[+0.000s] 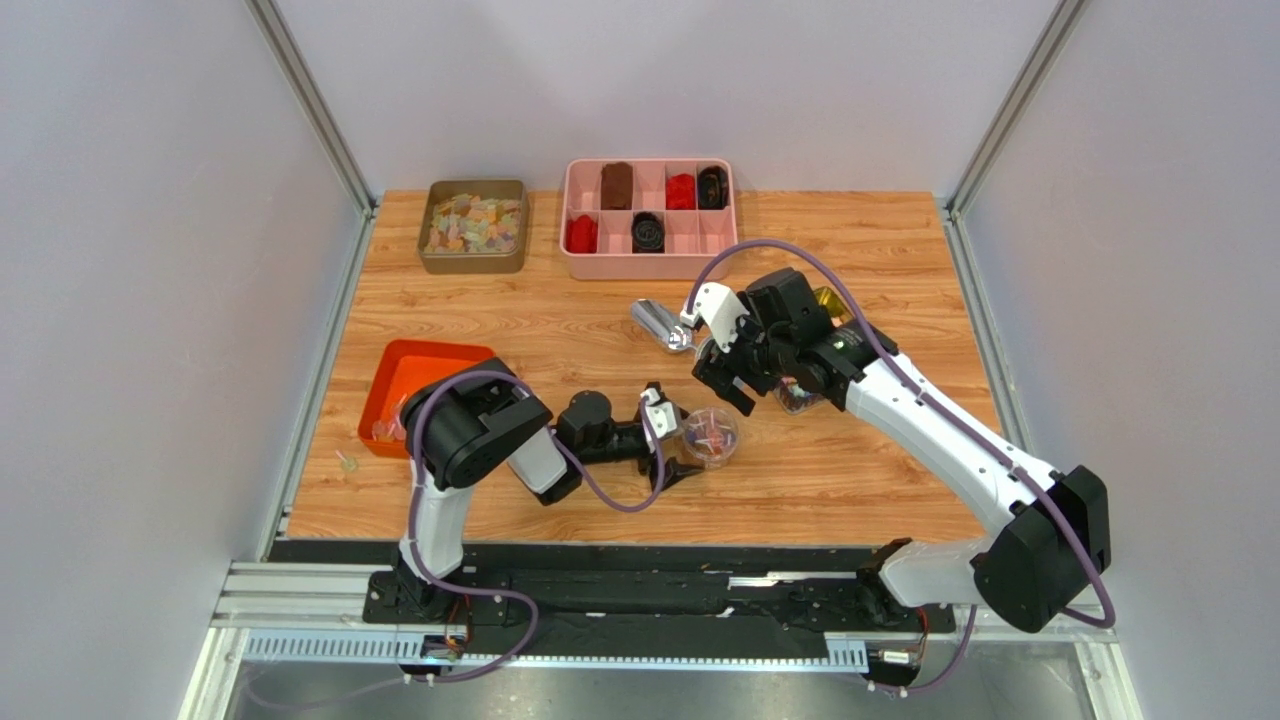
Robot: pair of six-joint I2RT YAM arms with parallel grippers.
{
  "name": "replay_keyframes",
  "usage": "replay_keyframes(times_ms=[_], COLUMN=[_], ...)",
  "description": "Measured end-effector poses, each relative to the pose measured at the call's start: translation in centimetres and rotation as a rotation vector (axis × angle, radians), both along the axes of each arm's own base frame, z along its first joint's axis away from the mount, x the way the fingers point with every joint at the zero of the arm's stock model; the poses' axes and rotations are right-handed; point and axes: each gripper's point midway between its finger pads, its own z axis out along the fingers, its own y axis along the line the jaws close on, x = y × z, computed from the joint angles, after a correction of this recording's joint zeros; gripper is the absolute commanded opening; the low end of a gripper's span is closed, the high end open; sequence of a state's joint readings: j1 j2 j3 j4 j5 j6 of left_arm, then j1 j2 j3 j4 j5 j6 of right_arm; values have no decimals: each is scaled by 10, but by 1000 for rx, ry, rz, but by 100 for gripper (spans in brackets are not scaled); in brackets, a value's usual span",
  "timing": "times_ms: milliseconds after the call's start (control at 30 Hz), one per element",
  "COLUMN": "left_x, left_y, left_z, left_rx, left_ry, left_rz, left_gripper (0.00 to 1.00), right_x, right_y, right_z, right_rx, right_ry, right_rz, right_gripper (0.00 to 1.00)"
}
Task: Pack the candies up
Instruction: Move the packing bottle to the center of the board, then close the bottle lid on the packing bottle.
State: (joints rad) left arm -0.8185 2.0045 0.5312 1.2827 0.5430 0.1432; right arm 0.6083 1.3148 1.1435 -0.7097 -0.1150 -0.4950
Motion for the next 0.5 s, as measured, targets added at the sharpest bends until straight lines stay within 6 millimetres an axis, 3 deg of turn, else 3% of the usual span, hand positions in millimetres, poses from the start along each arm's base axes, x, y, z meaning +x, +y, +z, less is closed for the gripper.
replay_keyframes(times_ms=[233, 500], left_x=[-6, -4], left_y=[14, 12], left_z=[-10, -10], left_rx=[27, 19], left_ry=[-1, -1], left_rz=[24, 27], left_gripper=[99, 99], right_x=[-6, -33], right_y=[2, 0], right_z=[-4, -28], right_rx=[9, -13], right_ry=[29, 151], right_rz=[22, 78], right_gripper=[43, 43])
